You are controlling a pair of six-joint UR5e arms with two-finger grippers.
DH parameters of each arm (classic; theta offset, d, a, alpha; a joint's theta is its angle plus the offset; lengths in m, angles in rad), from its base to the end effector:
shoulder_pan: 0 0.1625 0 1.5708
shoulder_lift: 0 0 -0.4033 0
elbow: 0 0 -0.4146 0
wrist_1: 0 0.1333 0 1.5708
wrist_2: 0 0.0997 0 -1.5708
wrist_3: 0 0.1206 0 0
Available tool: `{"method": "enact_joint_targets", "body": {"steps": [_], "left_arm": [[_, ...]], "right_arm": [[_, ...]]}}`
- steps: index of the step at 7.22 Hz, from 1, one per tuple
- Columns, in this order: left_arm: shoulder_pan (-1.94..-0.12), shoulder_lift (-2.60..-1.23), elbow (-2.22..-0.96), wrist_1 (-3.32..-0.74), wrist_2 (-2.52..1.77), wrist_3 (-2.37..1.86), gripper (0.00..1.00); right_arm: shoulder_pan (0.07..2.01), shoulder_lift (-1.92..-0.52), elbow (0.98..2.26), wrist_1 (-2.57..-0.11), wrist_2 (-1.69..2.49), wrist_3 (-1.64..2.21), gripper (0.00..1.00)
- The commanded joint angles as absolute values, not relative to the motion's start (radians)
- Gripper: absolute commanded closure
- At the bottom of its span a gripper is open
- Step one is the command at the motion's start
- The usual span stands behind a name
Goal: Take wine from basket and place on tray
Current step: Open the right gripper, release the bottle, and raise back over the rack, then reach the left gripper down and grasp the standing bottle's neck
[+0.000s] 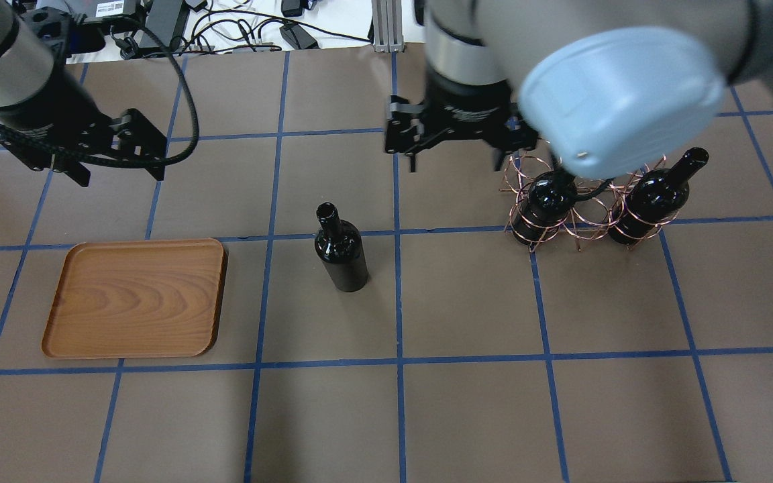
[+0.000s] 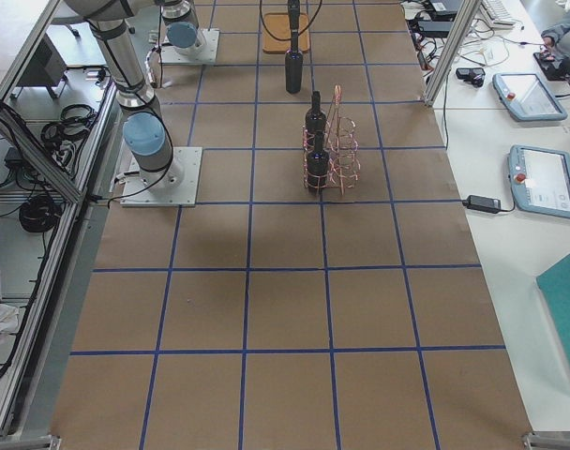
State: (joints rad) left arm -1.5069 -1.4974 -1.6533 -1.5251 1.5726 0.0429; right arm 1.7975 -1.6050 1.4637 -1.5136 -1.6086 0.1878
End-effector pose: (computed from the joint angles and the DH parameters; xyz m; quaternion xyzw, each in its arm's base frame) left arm -0.1016 -0.4966 0.4441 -0.0105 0.9998 -0.0182 0.0019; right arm 0.2392 -0.4643 0.5122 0.0186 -0.9988 0.0450 0.0098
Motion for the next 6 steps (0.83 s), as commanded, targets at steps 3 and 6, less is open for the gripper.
{"method": "enact_joint_targets", "body": {"steps": [3,6], "left_arm": [[-1.788,-1.549,-1.655,-1.433,1.559,-0.101,0.00],[-1.828,-1.627,-1.666,-1.369,1.554,-0.115,0.00]], "right_arm": [[1.564,-1.651,1.460,-1.488,-1.602,-0.049,0.00],[1.552,-1.652,1.468,-1.476,-1.595,-0.049,0.00]]}}
